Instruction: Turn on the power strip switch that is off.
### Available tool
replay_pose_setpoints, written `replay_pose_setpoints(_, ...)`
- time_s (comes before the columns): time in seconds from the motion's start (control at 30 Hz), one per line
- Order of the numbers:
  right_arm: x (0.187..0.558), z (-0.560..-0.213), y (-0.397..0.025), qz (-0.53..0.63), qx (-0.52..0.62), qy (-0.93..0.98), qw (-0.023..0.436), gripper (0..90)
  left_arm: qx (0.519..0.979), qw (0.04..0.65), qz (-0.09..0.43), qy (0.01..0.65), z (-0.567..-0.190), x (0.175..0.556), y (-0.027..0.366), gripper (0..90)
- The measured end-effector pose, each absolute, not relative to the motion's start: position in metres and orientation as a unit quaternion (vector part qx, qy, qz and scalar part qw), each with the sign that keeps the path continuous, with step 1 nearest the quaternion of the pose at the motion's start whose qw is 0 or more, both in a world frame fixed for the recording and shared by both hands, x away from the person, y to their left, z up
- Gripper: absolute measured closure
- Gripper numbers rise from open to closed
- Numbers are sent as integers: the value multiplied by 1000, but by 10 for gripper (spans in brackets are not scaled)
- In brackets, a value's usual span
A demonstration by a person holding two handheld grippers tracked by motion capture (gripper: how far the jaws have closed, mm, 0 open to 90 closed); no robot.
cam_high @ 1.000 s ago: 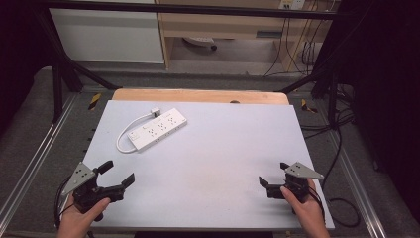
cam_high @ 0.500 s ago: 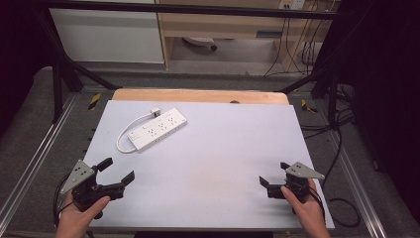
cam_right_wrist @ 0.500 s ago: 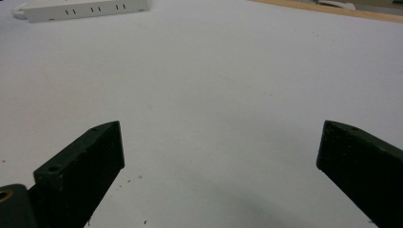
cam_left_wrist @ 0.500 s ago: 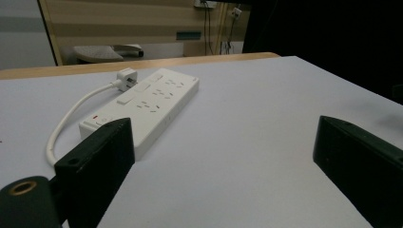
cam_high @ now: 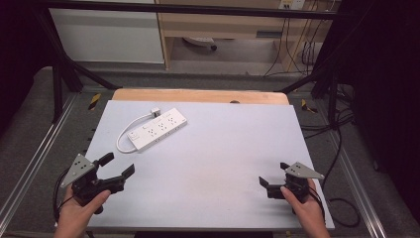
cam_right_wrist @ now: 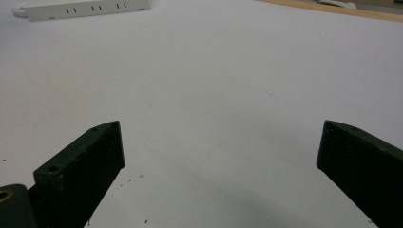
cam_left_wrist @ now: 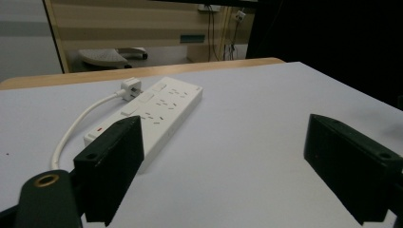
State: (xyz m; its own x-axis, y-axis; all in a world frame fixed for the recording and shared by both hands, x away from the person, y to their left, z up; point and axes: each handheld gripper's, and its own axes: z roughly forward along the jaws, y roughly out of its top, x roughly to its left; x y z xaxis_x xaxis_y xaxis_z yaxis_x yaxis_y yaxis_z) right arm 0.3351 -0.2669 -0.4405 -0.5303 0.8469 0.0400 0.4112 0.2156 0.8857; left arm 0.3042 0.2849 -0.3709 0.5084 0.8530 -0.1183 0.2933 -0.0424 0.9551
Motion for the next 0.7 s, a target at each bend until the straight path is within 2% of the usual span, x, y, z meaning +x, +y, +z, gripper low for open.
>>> replay_pose_setpoints(0.7, 335, -441, -266, 461, 422, 745, 235, 24, 673, 548, 269, 418, -356, 321, 281, 104)
